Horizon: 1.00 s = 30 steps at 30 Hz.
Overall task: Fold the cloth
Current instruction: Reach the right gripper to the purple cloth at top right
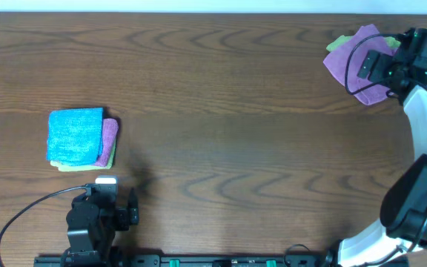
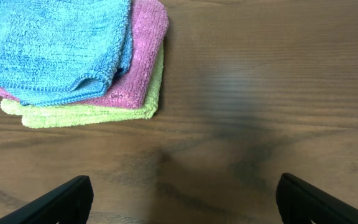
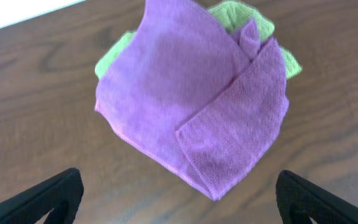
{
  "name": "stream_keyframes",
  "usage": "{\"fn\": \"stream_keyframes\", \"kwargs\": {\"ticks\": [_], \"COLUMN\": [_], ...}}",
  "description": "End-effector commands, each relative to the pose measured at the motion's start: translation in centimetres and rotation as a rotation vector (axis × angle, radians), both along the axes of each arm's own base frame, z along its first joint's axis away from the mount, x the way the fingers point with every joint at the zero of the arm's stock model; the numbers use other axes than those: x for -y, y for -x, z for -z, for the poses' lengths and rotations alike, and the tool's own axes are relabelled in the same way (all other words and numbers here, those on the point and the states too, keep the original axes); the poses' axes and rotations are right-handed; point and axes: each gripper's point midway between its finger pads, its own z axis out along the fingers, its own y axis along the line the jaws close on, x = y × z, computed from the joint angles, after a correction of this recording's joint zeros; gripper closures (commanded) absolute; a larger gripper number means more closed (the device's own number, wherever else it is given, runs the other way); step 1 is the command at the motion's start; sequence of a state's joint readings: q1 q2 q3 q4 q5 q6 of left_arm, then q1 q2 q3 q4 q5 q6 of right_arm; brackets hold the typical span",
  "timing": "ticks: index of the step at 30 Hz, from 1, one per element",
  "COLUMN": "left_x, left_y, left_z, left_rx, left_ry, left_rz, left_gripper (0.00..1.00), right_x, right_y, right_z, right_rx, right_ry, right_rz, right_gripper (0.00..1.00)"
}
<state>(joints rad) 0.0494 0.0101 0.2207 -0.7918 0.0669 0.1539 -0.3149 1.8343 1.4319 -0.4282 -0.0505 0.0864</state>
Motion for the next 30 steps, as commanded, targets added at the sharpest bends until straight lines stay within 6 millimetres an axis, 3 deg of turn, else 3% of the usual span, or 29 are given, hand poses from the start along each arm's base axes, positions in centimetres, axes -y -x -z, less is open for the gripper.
{"fn": "stream_keyframes", "kwargs": {"ticks": [1, 9, 16, 23, 30], "left_x": [-0.2, -0.2, -0.2, -0.2, -0.2], "left_y": [0.7, 0.7, 0.7, 0.7, 0.7], "left_z": [2.0, 2.0, 2.0, 2.0, 2.0], "left_rx": [-0.064, -0.064, -0.064, -0.064, -0.064], "left_ry": [-0.006, -0.006, -0.006, -0.006, -0.006], "left_rz": [-0.009, -0.009, -0.009, -0.009, -0.009], "left_gripper": [0.05, 0.05, 0.05, 0.05, 0.05], "right_x": [1.0, 2.1, 4.1, 4.6, 4.9], "right_y": [-0.8, -2.0, -3.1, -3.9, -2.8], "right_z": [-1.5, -1.3, 0.5, 4.4, 9.1], "right_rx": [0.042, 0.079, 0.093, 0.036, -0.081], "right_ry": [0.038, 0.068, 0.100, 0.077, 0.067], "right_rz": [0.010, 0.035, 0.128, 0.151, 0.178], "right_gripper": [0.01, 0.01, 0.01, 0.01, 0.01]}}
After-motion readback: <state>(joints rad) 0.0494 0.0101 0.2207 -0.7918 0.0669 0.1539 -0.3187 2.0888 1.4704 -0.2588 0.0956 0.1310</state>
